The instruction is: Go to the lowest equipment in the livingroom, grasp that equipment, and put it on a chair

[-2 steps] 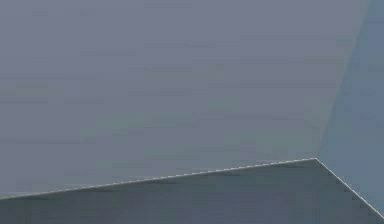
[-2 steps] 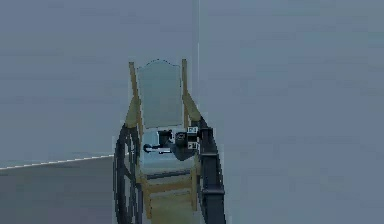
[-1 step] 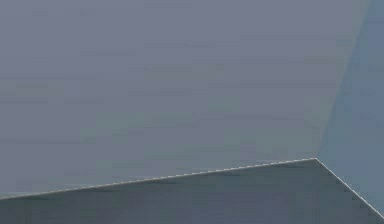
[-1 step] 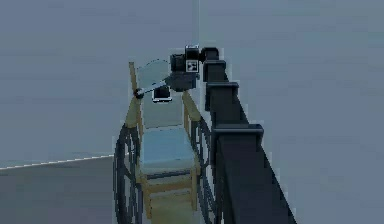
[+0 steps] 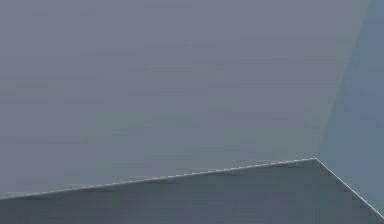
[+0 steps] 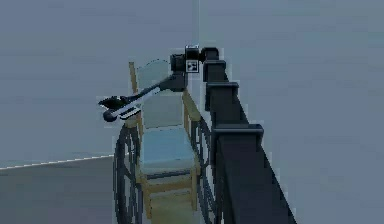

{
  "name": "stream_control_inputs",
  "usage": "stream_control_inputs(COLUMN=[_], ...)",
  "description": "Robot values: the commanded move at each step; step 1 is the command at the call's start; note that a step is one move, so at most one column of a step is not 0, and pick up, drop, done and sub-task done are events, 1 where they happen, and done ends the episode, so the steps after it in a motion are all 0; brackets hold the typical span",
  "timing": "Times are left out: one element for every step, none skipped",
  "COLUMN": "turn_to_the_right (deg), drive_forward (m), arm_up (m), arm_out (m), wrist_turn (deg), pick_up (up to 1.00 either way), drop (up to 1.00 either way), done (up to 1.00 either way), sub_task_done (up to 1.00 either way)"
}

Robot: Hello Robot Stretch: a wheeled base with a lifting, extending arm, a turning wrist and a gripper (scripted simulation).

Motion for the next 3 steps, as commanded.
stream_control_inputs(turn_to_the_right=[0.0, 0.0, 0.0], drive_forward=[0.00, 0.00, 0.00], arm_up=[0.00, 0.00, 0.00], arm_out=[0.00, 0.00, -0.42], wrist_turn=[-45.0, -3.0, 0.0], pick_up=[0.00, 0.00, 0.00], drop=[0.00, 0.00, 0.00], done=[0.00, 0.00, 0.00], sub_task_done=[0.00, 0.00, 0.00])
